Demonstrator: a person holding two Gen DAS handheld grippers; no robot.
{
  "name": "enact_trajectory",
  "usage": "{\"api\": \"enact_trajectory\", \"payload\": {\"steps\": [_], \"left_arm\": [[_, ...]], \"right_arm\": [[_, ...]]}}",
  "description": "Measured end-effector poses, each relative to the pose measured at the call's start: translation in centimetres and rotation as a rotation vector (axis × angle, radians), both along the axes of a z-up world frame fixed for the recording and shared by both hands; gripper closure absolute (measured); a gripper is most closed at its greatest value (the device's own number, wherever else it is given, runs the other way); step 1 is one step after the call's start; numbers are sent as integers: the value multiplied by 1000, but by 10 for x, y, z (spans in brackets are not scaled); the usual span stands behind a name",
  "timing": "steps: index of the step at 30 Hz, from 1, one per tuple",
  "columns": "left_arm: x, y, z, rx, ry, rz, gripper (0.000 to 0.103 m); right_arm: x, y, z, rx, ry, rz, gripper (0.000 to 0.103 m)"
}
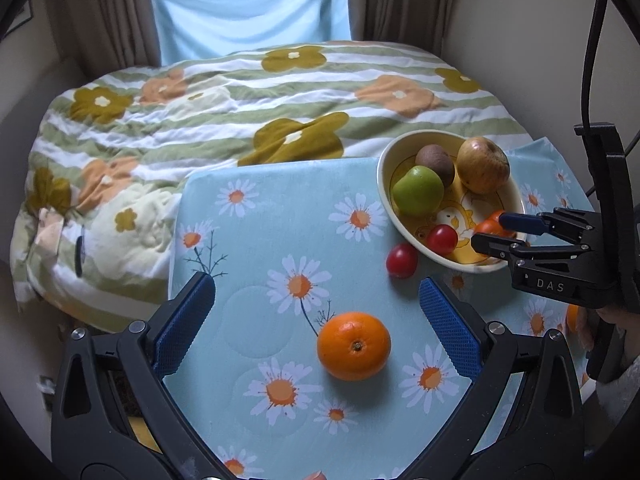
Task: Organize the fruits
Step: 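Withdraw both tools from the bowl, then reach the left tool to the large orange while the right tool reaches the large green fruit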
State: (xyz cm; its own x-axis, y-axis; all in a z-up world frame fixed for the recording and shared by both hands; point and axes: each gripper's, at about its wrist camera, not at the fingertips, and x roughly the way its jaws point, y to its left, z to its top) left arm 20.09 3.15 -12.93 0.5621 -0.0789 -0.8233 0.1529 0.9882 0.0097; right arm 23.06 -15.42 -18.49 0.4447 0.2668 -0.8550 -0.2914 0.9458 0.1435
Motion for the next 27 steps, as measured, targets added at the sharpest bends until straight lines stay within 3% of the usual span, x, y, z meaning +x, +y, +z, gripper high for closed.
{"api": "enact_trajectory", "payload": {"steps": [2, 3, 10, 13, 27], "left_arm": [[-2, 0, -1, 2, 2, -6, 0], [-2, 0, -1, 3, 2, -9, 0], [-5, -1, 5, 0, -11, -27, 0], [-8, -1, 11, -2, -24, -37, 0], [-32, -4, 47, -9, -90, -78, 0]], "right_arm": [[-1, 0, 3, 18, -15, -7, 24], [-3, -1, 5, 26, -24, -10, 13], [-13, -3, 13, 12, -62, -51, 11], [-19, -4, 19, 8, -75, -59, 0], [-64, -17, 61, 1, -109, -155, 0]]}}
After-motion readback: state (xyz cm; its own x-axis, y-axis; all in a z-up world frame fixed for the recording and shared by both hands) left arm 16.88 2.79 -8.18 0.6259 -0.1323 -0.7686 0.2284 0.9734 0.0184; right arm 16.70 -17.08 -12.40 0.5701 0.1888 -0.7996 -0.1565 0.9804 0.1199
